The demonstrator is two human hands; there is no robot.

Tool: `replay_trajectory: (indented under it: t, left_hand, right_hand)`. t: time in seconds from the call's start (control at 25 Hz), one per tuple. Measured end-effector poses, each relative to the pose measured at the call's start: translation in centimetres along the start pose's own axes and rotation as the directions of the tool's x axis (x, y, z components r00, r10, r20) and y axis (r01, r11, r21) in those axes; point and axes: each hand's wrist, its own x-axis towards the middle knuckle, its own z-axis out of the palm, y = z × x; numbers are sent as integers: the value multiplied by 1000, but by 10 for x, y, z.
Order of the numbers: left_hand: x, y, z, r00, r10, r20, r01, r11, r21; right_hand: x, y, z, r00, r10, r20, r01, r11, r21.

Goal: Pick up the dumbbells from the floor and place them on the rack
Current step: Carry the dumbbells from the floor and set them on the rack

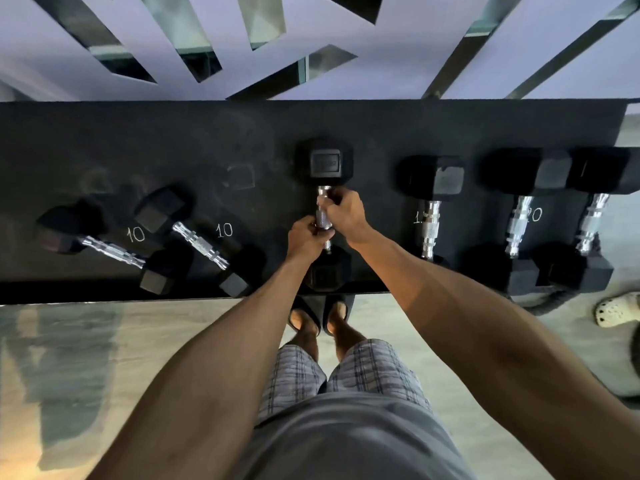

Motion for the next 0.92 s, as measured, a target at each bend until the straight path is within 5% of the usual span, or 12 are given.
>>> replay_trajectory:
  t: [0.68, 0.92]
  left_hand:
    - [-7, -19, 9, 999, -47, -23, 50, 988, 145]
    - [-22, -23, -34, 998, -30, -46, 38, 983, 182]
  right_hand:
    - [-11, 24, 1, 996, -38, 82, 51, 985, -166]
    - [-40, 18, -5, 999, -44, 23, 50, 925, -377]
